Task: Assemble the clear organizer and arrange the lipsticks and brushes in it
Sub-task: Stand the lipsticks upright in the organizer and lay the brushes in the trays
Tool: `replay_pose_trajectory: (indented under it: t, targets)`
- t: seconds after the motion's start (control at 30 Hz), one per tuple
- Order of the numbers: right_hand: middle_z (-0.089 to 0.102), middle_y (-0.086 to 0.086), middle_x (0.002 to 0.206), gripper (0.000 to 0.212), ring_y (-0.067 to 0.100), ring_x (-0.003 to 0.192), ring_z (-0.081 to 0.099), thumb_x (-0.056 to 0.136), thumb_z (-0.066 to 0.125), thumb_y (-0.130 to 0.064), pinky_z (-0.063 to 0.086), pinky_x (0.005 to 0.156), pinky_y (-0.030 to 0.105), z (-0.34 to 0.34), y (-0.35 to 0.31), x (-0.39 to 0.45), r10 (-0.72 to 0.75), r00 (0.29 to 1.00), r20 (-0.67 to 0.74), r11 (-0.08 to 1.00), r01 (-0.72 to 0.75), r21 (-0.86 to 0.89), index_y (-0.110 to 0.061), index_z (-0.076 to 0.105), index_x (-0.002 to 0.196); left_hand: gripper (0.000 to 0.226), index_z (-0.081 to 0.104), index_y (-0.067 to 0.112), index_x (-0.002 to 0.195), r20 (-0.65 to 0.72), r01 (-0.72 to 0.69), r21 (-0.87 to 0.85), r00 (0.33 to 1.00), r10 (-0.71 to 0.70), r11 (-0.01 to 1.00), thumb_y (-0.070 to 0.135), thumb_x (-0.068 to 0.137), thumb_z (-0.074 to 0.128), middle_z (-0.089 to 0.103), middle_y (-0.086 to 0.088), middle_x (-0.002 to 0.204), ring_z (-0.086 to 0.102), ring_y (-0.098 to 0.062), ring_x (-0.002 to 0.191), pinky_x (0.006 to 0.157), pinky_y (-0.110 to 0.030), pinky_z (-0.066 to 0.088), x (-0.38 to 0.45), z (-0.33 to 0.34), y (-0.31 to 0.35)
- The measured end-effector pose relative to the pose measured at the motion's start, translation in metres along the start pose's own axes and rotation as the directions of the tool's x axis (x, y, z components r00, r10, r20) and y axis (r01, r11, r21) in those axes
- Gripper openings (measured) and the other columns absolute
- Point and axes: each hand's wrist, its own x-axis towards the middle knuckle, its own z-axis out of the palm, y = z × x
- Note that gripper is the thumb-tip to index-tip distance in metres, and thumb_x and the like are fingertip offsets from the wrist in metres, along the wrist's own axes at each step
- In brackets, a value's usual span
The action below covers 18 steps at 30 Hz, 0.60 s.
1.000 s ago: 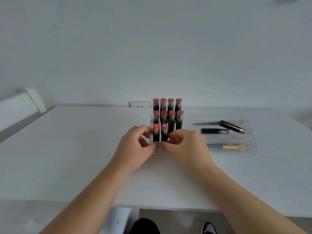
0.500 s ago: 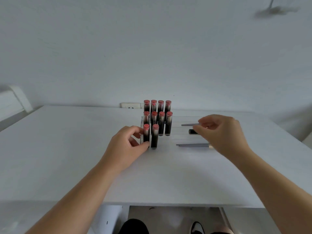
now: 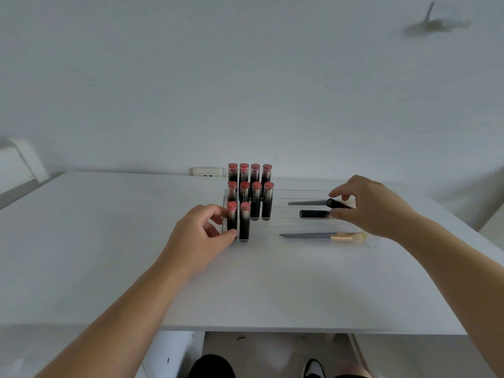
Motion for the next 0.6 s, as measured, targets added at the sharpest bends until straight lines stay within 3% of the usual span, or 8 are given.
replay_pose_trajectory:
  t: [0.2, 0.33, 0.47, 0.6]
  targets:
    - [0.053, -0.014, 0.095, 0.015, 0.0, 0.073, 0.051, 0.09, 0.069, -0.042, 0.033, 0.056, 0.024, 0.004, -0.005, 0.003, -0.016, 0.999, -0.04, 0.996, 0.012, -0.086, -0.036, 0.073, 0.103, 0.028, 0.061, 0.043, 0.086, 0.005, 0.01, 0.001, 1.0, -0.01, 1.0, 0.027, 0.079, 0.082, 0.063, 0.014, 0.096, 0.063, -0.005, 0.07, 0.061, -0.017, 0.043, 0.0, 0.0, 0.0]
    - [0.055, -0.014, 0.094, 0.011, 0.007, 0.077, 0.057, 0.089, 0.07, -0.044, 0.037, 0.057, 0.026, 0.002, -0.008, -0.002, -0.029, 0.996, -0.079, 0.999, 0.026, -0.035, -0.04, 0.073, 0.098, 0.027, 0.061, 0.043, 0.086, 0.006, 0.014, 0.001, 1.0, -0.014, 1.0, 0.026, 0.079, 0.082, 0.063, 0.013, 0.096, 0.063, -0.004, 0.069, 0.057, -0.01, 0.042, 0.001, 0.0, 0.0]
    - [0.061, -0.011, 0.08, 0.009, 0.007, 0.059, 0.057, 0.082, 0.076, -0.037, 0.038, 0.054, 0.025, -0.006, -0.021, -0.007, -0.022, 0.982, -0.19, 0.978, 0.06, 0.199, -0.043, 0.069, 0.081, 0.026, 0.061, 0.041, 0.086, 0.003, 0.01, -0.008, 1.0, -0.01, 1.0, 0.026, 0.08, 0.082, 0.063, 0.012, 0.094, 0.062, -0.004, 0.069, 0.055, -0.01, 0.043, 0.0, -0.001, 0.001]
    - [0.07, -0.011, 0.069, 0.008, 0.0, 0.054, 0.058, 0.078, 0.079, -0.031, 0.042, 0.05, 0.01, -0.015, -0.039, -0.011, 0.122, 0.958, -0.261, 0.85, 0.035, 0.526, -0.033, 0.071, 0.079, 0.027, 0.061, 0.041, 0.085, 0.002, 0.012, -0.01, 1.0, -0.012, 1.0, 0.025, 0.08, 0.082, 0.063, 0.011, 0.092, 0.061, -0.002, 0.068, 0.055, -0.01, 0.043, 0.0, -0.001, 0.002]
